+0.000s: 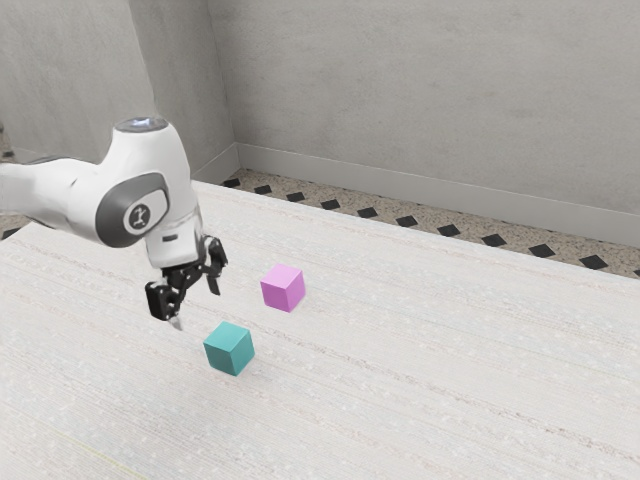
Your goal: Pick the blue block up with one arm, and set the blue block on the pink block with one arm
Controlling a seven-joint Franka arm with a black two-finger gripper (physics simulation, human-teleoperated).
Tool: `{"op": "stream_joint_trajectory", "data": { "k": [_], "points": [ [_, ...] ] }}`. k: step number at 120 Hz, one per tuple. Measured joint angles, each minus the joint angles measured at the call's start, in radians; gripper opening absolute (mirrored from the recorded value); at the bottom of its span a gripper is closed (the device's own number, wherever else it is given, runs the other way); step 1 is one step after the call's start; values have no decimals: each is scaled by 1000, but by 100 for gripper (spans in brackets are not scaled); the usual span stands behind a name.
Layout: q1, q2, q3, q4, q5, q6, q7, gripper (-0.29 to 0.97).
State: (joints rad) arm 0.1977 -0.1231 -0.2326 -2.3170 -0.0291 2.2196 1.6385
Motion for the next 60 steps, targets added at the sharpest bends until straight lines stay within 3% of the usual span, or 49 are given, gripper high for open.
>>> {"op": "stream_joint_trajectory", "data": {
  "k": [60],
  "points": [
    [-2, 227, 1, 61, -24, 151, 146, 68]
  ]
}}
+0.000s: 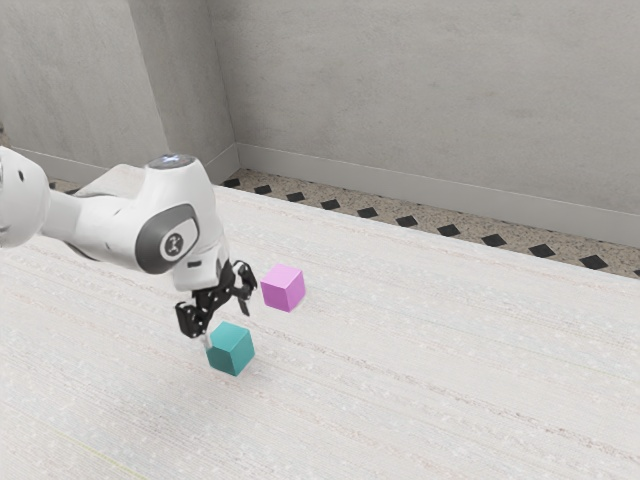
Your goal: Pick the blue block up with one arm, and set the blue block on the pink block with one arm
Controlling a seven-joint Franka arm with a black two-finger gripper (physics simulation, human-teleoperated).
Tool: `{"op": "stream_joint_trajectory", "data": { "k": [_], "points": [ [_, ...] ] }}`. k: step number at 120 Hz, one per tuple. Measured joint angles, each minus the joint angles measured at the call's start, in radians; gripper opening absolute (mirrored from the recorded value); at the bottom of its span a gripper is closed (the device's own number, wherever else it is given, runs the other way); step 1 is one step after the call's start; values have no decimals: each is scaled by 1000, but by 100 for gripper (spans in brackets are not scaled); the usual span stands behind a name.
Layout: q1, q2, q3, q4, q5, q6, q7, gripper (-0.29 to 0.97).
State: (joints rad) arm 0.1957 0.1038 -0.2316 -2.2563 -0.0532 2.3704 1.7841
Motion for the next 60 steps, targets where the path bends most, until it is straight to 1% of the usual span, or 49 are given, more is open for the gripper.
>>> {"op": "stream_joint_trajectory", "data": {
  "k": [13, 37, 60],
  "points": [
    [1, 37, 0, 6, -16, 17, 1, 68],
    [-1, 67, 0, 7, -54, 49, -8, 68],
    [6, 77, 3, 7, -59, 66, -15, 68]
  ]
}}
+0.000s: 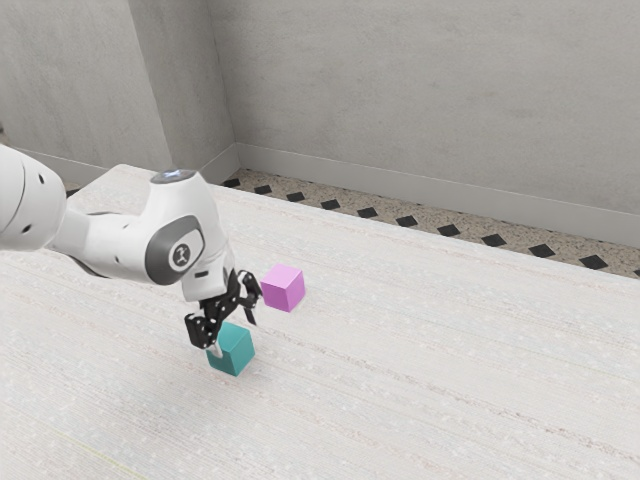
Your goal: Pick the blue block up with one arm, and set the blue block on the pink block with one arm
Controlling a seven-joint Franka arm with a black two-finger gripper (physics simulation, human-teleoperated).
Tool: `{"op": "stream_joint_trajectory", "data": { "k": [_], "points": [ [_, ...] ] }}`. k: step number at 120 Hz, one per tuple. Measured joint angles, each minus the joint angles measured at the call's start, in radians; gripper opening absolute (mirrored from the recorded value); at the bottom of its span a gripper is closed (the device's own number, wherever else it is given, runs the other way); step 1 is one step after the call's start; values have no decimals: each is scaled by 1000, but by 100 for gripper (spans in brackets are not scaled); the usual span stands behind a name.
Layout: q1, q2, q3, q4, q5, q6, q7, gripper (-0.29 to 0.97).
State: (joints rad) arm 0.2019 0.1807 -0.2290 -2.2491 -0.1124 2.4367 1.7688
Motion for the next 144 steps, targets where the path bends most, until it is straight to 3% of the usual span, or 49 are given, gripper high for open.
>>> {"op": "stream_joint_trajectory", "data": {
  "k": [60, 86, 104, 124, 144],
  "points": [
    [32, 97, 0, 31, 3, 15, -5, 67],
    [31, 95, 0, 31, 10, 20, -7, 39],
    [29, 5, -2, 36, 15, -11, -8, 34],
    [24, -2, -3, 188, 49, -140, -7, 34],
    [12, 113, -4, 364, 69, -250, -4, 33]
  ]
}}
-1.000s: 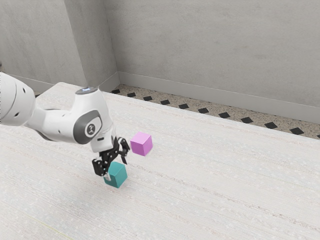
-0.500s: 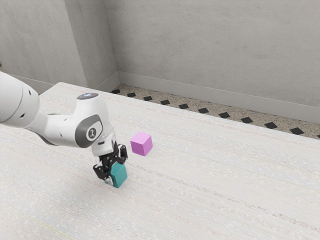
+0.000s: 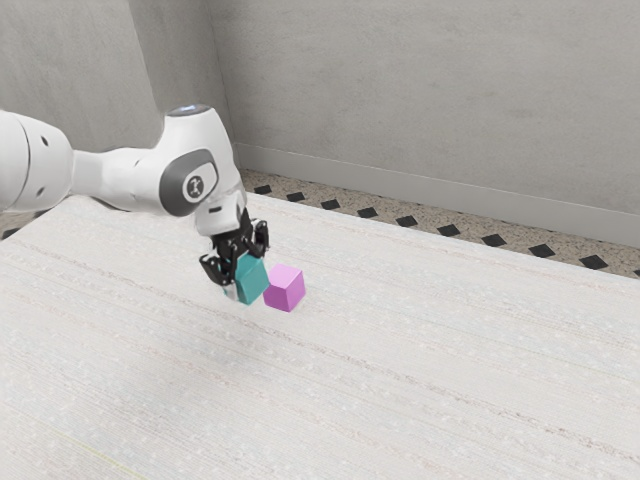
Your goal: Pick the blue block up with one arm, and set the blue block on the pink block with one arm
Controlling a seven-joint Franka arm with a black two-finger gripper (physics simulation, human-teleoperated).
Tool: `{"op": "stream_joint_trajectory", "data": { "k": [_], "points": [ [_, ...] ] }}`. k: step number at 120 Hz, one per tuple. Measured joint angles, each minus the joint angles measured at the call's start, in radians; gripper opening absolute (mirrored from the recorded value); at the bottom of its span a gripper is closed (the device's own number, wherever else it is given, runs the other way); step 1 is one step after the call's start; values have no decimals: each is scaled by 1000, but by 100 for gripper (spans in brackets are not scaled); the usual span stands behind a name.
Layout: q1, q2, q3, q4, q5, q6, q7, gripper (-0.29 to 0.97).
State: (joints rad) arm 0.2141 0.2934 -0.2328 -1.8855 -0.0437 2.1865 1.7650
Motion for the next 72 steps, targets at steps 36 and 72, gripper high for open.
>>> {"op": "stream_joint_trajectory", "data": {
  "k": [36, 72],
  "points": [
    [-1, 146, 3, 214, 39, -105, 17, 34],
    [-12, 228, 3, 336, 67, -139, 42, 33]
  ]
}}
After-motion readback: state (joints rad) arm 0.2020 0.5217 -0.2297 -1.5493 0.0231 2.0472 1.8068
